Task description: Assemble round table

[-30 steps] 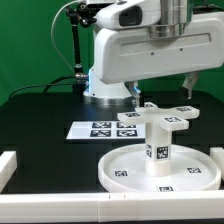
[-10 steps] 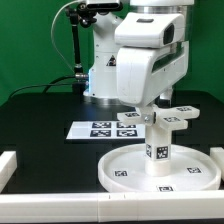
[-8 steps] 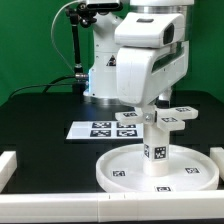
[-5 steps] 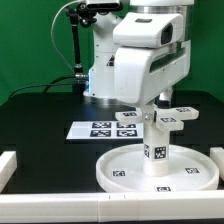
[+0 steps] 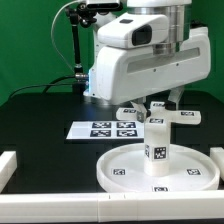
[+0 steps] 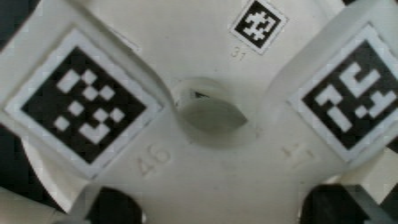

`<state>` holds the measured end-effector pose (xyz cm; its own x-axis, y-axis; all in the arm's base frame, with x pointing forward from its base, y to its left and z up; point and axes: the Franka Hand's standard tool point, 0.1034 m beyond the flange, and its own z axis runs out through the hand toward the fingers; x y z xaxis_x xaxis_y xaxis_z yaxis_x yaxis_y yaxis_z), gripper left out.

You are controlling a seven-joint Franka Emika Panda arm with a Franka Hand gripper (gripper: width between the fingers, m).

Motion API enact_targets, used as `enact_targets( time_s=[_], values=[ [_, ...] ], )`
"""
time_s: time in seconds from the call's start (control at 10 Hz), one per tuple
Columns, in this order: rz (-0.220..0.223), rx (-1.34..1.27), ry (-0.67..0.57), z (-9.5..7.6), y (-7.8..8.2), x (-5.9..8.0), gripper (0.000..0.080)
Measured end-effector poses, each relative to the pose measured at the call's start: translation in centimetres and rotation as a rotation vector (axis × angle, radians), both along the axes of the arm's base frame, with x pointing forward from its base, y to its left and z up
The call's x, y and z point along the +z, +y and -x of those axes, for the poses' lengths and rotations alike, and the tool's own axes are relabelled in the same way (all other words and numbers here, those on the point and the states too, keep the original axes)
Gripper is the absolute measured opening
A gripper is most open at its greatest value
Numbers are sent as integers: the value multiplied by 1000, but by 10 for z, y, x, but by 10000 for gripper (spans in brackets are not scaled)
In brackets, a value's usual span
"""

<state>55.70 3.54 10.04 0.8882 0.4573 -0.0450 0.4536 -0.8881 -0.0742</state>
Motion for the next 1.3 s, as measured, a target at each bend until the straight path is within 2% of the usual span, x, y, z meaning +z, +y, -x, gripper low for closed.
enact_targets(
  time_s=[0.2,0.7,1.3],
  values=[
    [-14,-299,-10,-1,3,0,442],
    [-2,-620,8,-2,4,0,442],
    [-30,-1327,5,-7,3,0,442]
  ],
)
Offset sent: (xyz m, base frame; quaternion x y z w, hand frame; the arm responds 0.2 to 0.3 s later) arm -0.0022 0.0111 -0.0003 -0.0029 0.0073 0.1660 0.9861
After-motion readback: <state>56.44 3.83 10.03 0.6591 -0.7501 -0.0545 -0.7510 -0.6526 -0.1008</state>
